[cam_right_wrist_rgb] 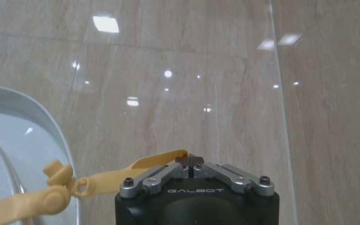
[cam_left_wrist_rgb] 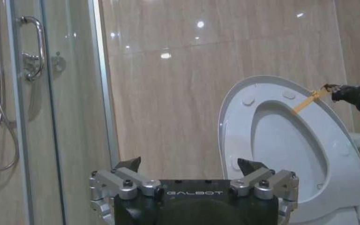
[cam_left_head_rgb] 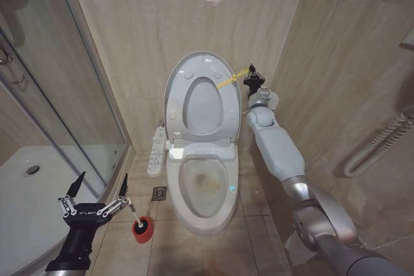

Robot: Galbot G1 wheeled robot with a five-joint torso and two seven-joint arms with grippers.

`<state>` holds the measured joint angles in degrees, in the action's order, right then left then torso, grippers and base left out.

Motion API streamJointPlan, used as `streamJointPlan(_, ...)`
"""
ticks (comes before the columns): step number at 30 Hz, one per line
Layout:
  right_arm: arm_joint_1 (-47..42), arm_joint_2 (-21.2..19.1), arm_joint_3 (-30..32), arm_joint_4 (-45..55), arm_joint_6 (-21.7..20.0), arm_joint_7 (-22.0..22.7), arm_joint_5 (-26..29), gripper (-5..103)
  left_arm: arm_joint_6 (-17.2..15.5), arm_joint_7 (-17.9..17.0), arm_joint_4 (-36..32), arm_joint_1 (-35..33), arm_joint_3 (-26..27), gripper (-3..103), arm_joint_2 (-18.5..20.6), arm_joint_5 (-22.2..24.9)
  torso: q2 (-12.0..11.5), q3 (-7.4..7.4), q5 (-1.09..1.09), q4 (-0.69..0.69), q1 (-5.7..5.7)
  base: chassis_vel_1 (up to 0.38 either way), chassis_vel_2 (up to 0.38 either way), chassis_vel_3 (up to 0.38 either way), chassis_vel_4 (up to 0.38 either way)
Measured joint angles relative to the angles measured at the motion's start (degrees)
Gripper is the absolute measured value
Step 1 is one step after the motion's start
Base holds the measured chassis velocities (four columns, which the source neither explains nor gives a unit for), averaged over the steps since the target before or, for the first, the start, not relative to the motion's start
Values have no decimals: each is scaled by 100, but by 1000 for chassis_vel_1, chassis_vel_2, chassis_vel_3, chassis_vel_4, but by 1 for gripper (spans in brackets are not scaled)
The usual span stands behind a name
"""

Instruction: Open the toilet lid, clean the toilet bowl with a toilet brush, close the toilet lid, and flush.

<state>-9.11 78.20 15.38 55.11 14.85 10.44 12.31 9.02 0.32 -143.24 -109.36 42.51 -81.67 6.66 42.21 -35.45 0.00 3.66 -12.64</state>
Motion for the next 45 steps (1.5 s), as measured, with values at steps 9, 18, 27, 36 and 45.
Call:
streamJointPlan(9,-115,-90,27,160,17,-24,13,0,0,0,0,0,0,100,0,0,0,0,0,0,0,0,0,0,0)
streamJointPlan(18,-727,-518,-115,1197,-328,55,524,-1,0,0,0,0,0,100,0,0,0,1,0,3,0,0,0,0,0)
streamJointPlan(27,-1662,-939,-243,2161,-505,-31,1031,25,0,0,0,0,0,100,0,0,1,0,1,1,0,0,0,0,0)
streamJointPlan(36,-2372,-1169,-180,3086,-660,70,1415,52,0,0,0,0,0,100,0,0,1,1,0,0,0,0,0,0,0)
streamJointPlan(45,-3522,-1446,414,4506,-1009,353,1845,99,0,0,0,0,0,100,0,0,1,1,0,2,0,0,0,0,0)
